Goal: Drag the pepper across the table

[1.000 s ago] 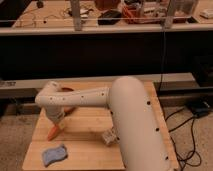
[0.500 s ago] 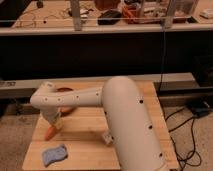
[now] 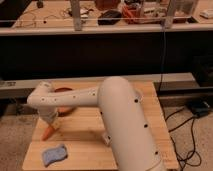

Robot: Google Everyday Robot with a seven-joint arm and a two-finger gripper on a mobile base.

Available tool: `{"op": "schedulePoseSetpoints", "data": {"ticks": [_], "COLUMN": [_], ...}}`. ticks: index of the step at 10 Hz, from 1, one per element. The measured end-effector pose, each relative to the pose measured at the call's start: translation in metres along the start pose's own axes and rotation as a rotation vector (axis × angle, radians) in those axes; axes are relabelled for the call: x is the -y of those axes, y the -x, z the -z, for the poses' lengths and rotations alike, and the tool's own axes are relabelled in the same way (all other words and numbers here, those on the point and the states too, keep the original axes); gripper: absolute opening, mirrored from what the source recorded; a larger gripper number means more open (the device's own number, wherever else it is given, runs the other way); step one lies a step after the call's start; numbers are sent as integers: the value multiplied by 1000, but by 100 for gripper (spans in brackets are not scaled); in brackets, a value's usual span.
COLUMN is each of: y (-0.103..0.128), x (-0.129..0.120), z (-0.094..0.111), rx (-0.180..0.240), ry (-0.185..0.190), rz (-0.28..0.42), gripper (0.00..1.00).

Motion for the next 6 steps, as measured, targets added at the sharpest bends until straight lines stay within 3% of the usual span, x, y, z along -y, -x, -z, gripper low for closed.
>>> {"op": "schedulePoseSetpoints", "data": {"ticks": [6], "y": [11], "x": [12], "z": [-5], "rx": [13], "ry": [-12], "rz": [42], "gripper": [0]}}
